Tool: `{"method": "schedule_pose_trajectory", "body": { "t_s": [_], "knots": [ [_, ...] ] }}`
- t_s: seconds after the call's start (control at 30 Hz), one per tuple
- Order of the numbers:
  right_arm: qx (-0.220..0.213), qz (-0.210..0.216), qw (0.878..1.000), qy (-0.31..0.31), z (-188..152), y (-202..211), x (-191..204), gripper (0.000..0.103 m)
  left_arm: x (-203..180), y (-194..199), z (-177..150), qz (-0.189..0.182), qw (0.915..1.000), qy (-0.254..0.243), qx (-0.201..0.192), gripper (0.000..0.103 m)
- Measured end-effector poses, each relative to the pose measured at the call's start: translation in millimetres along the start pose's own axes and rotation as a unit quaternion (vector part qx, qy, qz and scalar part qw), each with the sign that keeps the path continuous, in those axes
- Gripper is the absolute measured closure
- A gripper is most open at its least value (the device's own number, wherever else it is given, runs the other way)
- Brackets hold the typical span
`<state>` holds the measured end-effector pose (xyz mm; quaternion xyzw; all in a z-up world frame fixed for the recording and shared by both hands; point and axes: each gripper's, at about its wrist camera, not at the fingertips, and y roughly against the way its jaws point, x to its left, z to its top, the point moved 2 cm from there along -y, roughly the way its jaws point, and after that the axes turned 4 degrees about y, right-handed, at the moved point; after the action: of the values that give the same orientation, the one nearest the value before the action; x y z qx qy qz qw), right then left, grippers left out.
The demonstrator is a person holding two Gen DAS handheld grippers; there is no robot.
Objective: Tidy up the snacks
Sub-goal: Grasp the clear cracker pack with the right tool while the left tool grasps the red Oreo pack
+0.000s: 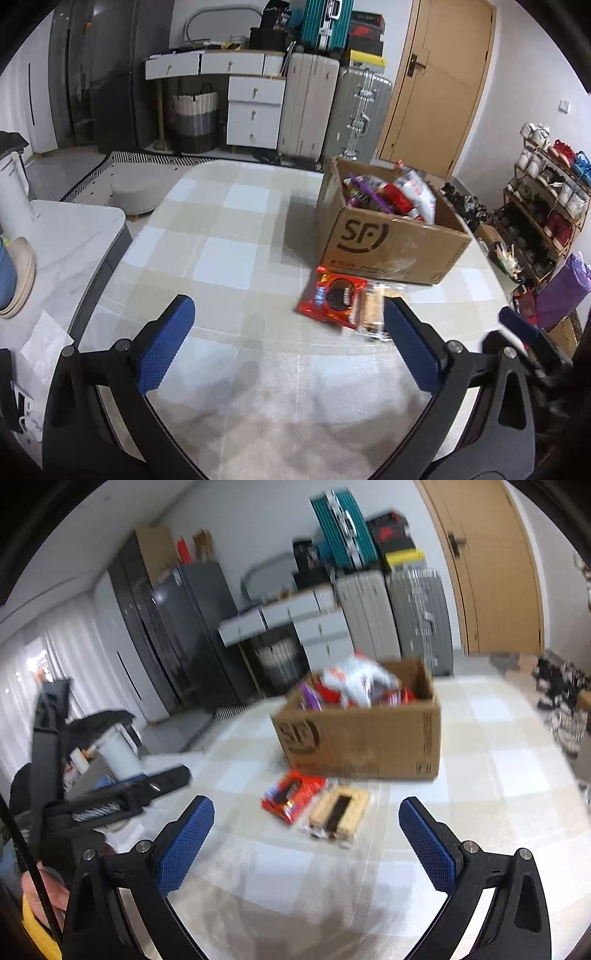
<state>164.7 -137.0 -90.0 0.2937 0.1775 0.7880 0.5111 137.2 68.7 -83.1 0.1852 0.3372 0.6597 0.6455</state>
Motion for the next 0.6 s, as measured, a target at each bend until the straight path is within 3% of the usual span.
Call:
{"method": "schedule_pose_trajectory", "body": {
  "t_s": [0.3, 0.4, 0.53, 0.6],
  "knots": [
    [0.108, -0.033, 0.994, -0.002, -5.8, -101.9, -25.8, 0.003, 20.6, -61.3, -3.7, 0.002, 0.9989, 0.023, 0.042, 0.001],
    [0.131, -0.039, 0.991, -0.006, -5.7, -126.0, -28.2, 0.012, 25.2, -72.4, -4.6, 0.001, 0.9986, 0.026, 0.046, 0.001],
    [0.169, -0.083, 0.982, 0.035, -6.8, -155.6, -20.4, 0.022, 30.2, -81.5, -5.0, -0.009, 0.9980, 0.034, 0.053, 0.001],
    [0.168, -0.096, 0.980, 0.054, -9.5, -162.5, -14.8, 0.024, 33.7, -82.9, -4.8, -0.011, 0.9979, 0.037, 0.052, 0.001]
  ]
}}
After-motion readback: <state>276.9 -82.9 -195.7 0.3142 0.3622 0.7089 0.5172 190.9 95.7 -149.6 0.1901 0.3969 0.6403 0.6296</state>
